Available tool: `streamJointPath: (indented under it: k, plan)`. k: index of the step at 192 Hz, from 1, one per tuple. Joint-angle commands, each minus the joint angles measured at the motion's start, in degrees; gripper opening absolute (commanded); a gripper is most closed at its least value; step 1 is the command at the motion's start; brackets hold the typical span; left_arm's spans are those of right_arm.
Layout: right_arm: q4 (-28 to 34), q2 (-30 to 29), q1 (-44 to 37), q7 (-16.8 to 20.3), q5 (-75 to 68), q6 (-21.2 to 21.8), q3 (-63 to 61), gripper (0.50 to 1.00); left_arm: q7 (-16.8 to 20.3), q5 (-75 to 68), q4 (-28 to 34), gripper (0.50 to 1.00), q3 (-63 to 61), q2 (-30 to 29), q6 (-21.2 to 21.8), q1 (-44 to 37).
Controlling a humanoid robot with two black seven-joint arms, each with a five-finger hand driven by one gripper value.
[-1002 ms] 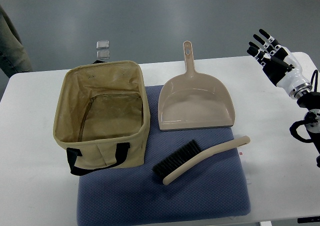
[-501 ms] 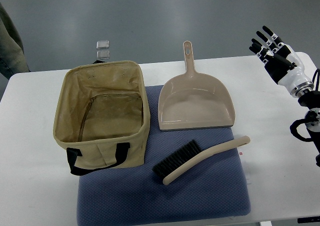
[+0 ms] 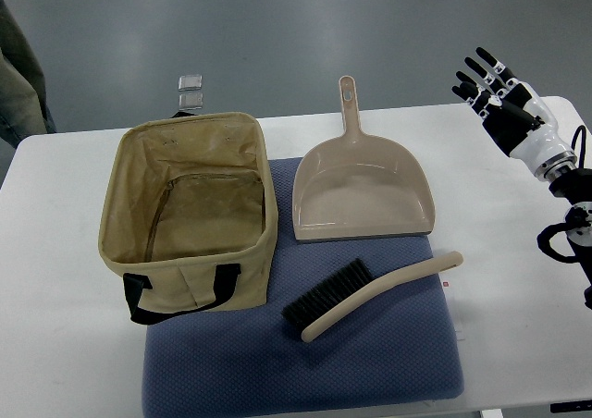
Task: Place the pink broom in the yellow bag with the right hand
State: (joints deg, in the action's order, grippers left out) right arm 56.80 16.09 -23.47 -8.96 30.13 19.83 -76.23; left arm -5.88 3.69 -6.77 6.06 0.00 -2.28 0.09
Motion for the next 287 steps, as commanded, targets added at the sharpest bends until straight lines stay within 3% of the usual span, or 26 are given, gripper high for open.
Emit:
streamJointPath:
  k: [1,112,147,167,206,262,287]
  plan:
    - [0.1,0.0,0.0,0.0,0.0,0.0,-0.1,0.928,0.0,0.0,0.0,1.0,0.0,0.0,0.0,0.0]
    - [0.2,1.8,-0.3,0.1,0.7,0.3,1.7,0.926,0.0,0.0,0.0,1.0,0.0,0.0,0.0,0.0]
    - [0.7,8.4,-2.1,-0.4,1.5,3.0,8.9,0.924,0.0,0.0,0.0,1.0,0.0,0.0,0.0,0.0]
    - [1.4,14.4,-3.1,-4.2,6.8,4.8,15.0,0.921,0.0,-0.1,0.0,1.0,0.0,0.0,0.0,0.0]
    - [8.8,22.1,-4.9,-9.6,23.9,6.0,22.2,0.919,0.0,0.0,0.0,1.0,0.0,0.0,0.0,0.0]
    - [23.1,27.8,-6.2,-9.7,42.6,5.1,28.2,0.913,0.0,0.0,0.0,1.0,0.0,0.0,0.0,0.0]
    - [27.1,28.9,-6.7,-9.4,52.0,2.0,33.1,0.911,0.0,0.0,0.0,1.0,0.0,0.0,0.0,0.0]
